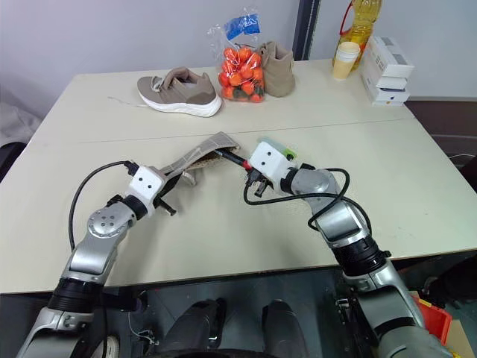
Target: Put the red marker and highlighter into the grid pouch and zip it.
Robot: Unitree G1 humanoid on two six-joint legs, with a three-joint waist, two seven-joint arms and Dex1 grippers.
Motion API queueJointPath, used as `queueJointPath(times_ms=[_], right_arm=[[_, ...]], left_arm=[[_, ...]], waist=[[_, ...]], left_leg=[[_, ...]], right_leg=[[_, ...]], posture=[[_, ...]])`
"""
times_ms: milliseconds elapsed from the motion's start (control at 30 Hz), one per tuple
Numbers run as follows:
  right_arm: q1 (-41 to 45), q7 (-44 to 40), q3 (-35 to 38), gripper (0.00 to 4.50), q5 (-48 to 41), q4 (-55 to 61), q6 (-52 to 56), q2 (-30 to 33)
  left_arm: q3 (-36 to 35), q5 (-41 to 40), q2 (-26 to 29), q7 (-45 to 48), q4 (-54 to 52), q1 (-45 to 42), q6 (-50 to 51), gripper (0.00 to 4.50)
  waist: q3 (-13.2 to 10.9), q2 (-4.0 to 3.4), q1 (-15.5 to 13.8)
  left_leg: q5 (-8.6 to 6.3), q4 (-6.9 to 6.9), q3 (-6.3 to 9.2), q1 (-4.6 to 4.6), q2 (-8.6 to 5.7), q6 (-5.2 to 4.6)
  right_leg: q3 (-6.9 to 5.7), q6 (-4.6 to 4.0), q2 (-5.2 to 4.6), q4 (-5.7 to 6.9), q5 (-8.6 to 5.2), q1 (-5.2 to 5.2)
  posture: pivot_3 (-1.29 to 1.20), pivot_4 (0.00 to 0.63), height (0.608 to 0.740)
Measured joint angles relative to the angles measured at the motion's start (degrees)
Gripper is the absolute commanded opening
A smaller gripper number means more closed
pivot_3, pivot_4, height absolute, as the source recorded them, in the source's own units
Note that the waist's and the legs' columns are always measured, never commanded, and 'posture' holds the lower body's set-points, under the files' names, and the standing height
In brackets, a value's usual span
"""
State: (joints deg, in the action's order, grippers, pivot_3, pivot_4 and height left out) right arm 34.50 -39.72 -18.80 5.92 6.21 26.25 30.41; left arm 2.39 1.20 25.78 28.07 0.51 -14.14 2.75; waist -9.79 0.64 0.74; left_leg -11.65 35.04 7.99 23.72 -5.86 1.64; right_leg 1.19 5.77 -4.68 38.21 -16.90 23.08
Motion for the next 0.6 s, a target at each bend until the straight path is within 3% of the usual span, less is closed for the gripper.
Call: queueJointPath(times_ms=[133, 333, 367, 533, 600], right_arm=[[4.2, -4.3, -7.6, 0.29, 9.0, -0.1, -11.6, 5.6], [6.0, -5.7, -10.6, 0.29, 15.8, -2.4, -18.9, 4.9], [6.2, -5.9, -10.6, 1.34, 16.5, -2.9, -19.3, 4.2], [6.0, -6.1, -10.1, 3.67, 16.7, -3.1, -19.8, 2.0], [5.3, -6.1, -8.1, 3.67, 15.0, -2.7, -19.5, 1.8]], left_arm=[[1.5, -0.6, 2.9, 6.0, -0.2, 0.1, -3.4, 0.00], [1.7, -0.6, 4.6, 10.1, -0.2, -0.2, -4.1, 0.00], [1.7, -0.6, 4.6, 10.3, -0.2, -0.2, -4.0, 0.00], [1.7, -0.6, 4.0, 9.5, -0.5, -0.2, -3.2, 0.00], [1.5, -0.5, 3.3, 8.1, -0.6, -0.2, -2.6, 0.00]], waist=[[0.0, 0.00, 0.3], [0.0, 0.00, 0.1], [0.0, 0.00, 0.1], [0.0, 0.00, 0.0], [0.0, 0.00, 0.0]], left_leg=[[0.00, -0.03, -0.04, 0.00, 0.02, 0.00], [0.00, 0.00, -0.03, 0.00, 0.04, 0.00], [0.00, 0.00, -0.03, 0.00, 0.04, 0.00], [0.00, 0.00, -0.03, 0.00, 0.04, 0.00], [0.00, 0.01, -0.02, 0.00, 0.04, 0.00]], right_leg=[[-0.04, 0.00, 0.01, -0.04, 0.00, 0.01], [-0.04, 0.00, 0.01, -0.04, 0.00, -0.02], [-0.04, 0.00, 0.01, -0.04, 0.00, -0.02], [-0.02, 0.00, 0.01, -0.04, 0.00, -0.01], [-0.02, 0.00, 0.01, -0.04, 0.00, -0.03]], posture=[[0.00, 0.150, 0.740], [0.00, 0.150, 0.740], [0.00, 0.150, 0.740], [0.00, 0.150, 0.740], [0.00, 0.150, 0.740]])
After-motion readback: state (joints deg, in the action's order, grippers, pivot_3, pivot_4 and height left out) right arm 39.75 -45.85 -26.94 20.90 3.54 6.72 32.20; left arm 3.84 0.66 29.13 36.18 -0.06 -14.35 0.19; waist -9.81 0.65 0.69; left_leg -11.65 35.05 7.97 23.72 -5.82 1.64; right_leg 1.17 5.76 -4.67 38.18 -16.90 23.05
